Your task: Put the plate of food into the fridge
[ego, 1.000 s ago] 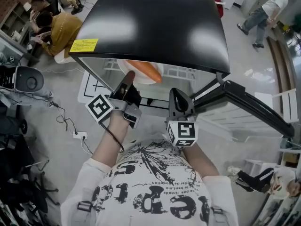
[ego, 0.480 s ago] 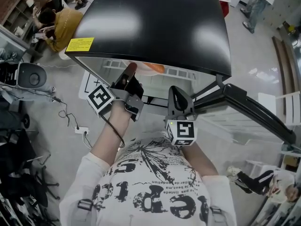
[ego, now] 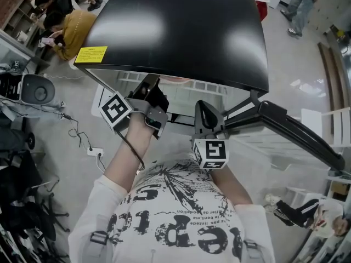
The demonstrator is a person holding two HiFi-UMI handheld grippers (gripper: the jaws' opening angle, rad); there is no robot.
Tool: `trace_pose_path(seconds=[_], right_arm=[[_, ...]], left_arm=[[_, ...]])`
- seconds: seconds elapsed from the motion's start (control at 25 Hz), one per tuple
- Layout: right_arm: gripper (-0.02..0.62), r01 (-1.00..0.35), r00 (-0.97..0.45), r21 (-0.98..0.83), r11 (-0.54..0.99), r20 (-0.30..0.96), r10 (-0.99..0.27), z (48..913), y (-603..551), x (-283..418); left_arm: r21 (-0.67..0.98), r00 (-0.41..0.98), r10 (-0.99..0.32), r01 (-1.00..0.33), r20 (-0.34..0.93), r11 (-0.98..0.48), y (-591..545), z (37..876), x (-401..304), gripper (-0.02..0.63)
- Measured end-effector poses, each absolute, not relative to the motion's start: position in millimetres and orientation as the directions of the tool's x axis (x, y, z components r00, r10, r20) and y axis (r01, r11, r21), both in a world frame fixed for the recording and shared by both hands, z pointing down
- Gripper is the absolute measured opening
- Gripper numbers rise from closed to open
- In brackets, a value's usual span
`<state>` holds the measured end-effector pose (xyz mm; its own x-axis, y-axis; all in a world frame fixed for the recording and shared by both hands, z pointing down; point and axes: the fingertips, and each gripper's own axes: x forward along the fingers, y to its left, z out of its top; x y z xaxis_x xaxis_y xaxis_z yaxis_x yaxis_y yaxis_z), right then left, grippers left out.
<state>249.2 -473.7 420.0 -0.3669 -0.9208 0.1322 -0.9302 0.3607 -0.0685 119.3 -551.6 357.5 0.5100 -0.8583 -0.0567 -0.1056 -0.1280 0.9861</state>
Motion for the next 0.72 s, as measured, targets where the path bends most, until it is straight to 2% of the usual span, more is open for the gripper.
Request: trace_pose_path(seconds=[0.24,0.4,0.56,0.72], right_arm=[[0.002,-0.927,-0.374,-0.072,0.367,0.158,-0.914,424.4,-476.8,247.9],[0.002,-0.927,-0.376,-0.066,0.370,0.153,-0.914,423.7,-479.2,248.1],[0.002,-0.924,-0.382,-0.062,0.377,0.155,-0.911,423.9,-480.1,246.2],[0.002,-0.922,-0.386,-0.060,0.381,0.161,-0.908,426.6,-481.0,245.3]], left_arm=[[0.980,0.509,-0.859,-0.144,-0.044,-0.135,-555.5,354.2,118.8,0.067],[0.925,0.531,-0.848,-0.327,0.013,-0.191,-557.3,351.6,124.8,0.077],[0.804,0.508,-0.860,-0.531,0.051,-0.267,-555.0,349.6,124.7,0.084],[0.674,0.526,-0.848,-0.651,0.069,-0.349,-557.3,350.3,126.2,0.101]])
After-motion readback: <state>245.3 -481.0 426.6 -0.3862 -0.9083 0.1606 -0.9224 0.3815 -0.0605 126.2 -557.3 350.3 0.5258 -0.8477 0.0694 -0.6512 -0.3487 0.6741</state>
